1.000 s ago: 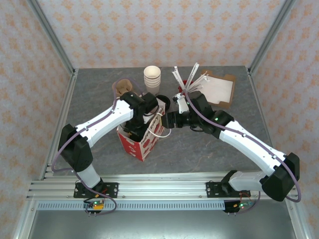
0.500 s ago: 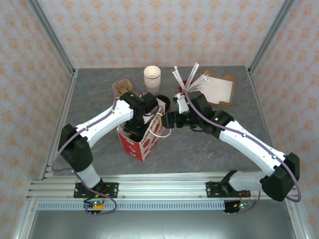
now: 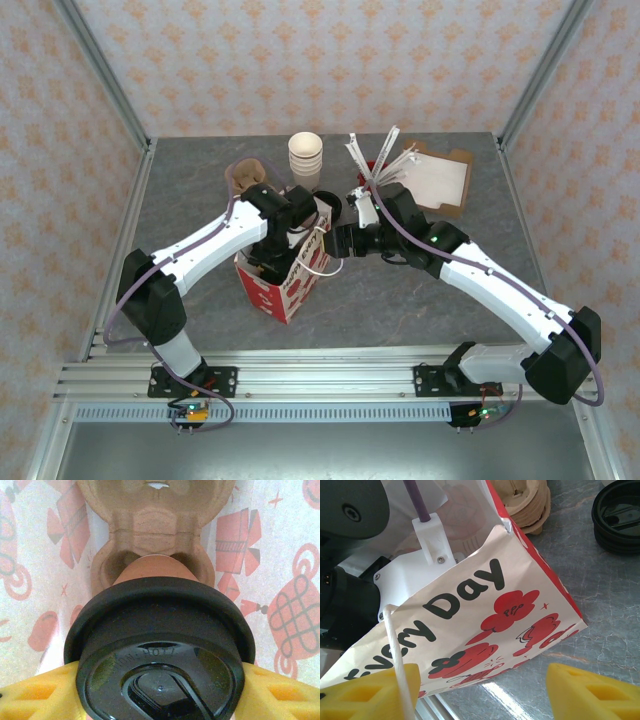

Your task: Pack the takeout coffee

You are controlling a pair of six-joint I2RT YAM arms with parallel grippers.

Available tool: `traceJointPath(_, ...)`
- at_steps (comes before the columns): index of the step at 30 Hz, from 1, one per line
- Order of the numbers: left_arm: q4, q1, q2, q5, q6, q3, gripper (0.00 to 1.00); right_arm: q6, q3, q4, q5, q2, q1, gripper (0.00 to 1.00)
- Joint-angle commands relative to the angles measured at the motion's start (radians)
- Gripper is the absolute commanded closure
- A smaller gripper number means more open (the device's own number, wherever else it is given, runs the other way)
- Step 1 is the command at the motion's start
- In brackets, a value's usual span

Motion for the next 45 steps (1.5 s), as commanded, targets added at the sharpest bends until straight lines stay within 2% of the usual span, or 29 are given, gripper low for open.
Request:
traceJointPath(1,-0.024,-0.001,0.010,-0.041,0.021,0.012,0.60,-0.007,0.022,-0.004,0.022,0.002,0.007,0.32)
traceJointPath(45,-0.045,0.001,0.047,-0.061,0.034,-0.004,0.60,-0.009,0.020,-0.003,0.022,0.007,0.007,0.32)
